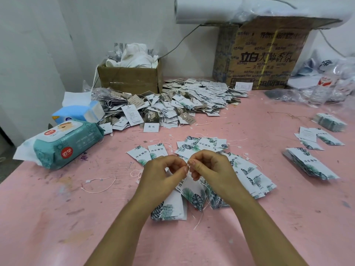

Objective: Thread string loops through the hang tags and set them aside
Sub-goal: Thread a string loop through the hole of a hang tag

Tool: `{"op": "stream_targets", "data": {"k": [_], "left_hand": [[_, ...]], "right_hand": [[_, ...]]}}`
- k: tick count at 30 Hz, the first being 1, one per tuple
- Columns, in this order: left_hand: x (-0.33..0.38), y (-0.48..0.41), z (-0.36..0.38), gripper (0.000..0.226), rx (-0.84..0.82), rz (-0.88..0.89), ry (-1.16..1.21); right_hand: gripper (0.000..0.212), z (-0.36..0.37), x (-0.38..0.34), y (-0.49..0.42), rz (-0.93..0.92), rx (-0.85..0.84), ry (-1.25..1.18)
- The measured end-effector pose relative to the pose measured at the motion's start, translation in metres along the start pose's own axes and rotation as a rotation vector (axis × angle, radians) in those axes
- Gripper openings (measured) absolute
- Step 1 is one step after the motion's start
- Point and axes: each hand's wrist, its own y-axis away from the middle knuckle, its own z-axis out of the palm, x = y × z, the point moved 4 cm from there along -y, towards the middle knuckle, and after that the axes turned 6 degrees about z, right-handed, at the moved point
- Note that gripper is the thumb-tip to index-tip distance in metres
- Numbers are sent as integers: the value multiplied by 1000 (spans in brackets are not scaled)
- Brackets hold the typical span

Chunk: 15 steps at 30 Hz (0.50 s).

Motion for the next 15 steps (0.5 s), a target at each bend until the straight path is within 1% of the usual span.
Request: {"op": "stream_targets", "data": {"k": [4,9,13,15], "left_hand": [[-3,1,0,11,-23,-3,-50],[-5,1,-1,9,-26,3,-95],[-7,1,1,13,-44,-22,-155],[-6,1,1,14,-43,-22,-150]], "right_hand": [[21,1,3,-1,-11,-9,142],[22,2,2,0,-39,-11,224],[26,3,-1,2,-108,-22,401],[26,4,-2,2,-122,-21,414]]}}
